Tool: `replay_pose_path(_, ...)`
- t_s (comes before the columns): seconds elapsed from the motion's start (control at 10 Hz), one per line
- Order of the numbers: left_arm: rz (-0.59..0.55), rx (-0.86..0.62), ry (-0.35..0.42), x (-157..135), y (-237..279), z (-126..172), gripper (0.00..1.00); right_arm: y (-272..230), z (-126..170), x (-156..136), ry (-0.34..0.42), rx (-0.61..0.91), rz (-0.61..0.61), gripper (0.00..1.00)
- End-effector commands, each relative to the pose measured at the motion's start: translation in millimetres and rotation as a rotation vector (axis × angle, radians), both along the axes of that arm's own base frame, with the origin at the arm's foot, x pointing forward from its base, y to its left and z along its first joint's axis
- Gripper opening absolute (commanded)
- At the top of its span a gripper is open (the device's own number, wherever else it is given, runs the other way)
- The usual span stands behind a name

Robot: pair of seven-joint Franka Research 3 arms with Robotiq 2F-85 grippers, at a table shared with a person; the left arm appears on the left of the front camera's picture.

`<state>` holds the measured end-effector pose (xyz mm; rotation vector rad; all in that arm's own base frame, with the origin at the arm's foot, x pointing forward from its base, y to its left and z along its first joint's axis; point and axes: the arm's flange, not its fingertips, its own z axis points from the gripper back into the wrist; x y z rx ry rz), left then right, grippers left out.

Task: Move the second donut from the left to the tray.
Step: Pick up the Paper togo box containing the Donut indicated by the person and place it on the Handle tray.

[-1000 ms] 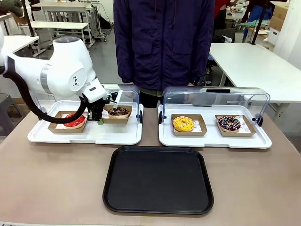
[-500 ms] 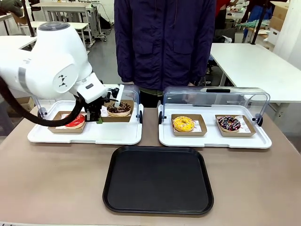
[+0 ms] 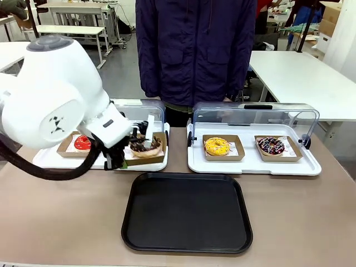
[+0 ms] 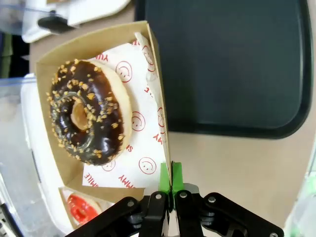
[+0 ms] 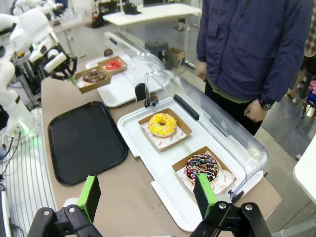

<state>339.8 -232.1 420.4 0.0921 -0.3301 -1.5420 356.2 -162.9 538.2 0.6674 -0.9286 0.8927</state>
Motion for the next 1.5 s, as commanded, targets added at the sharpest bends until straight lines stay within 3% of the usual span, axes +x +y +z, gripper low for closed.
replay_pose_path(0.0,-0.014,0.005,0.002,-10,-25,-10,0.02,1,1,2,-0.034,0.016,0.007,1.00)
replay_pose_path(0.4,-0.092,0.021,-0.009,-20,-88,-31,0.02,1,1,2,-0.034,0.016,0.007,1.00)
replay_pose_path(0.8,-0.156,0.059,0.036,-44,-137,-55,0.02,1,1,2,-0.034,0.016,0.007,1.00)
replay_pose_path(1.4,-0.138,0.099,0.022,-82,-142,-78,0.02,1,1,2,-0.034,0.016,0.007,1.00)
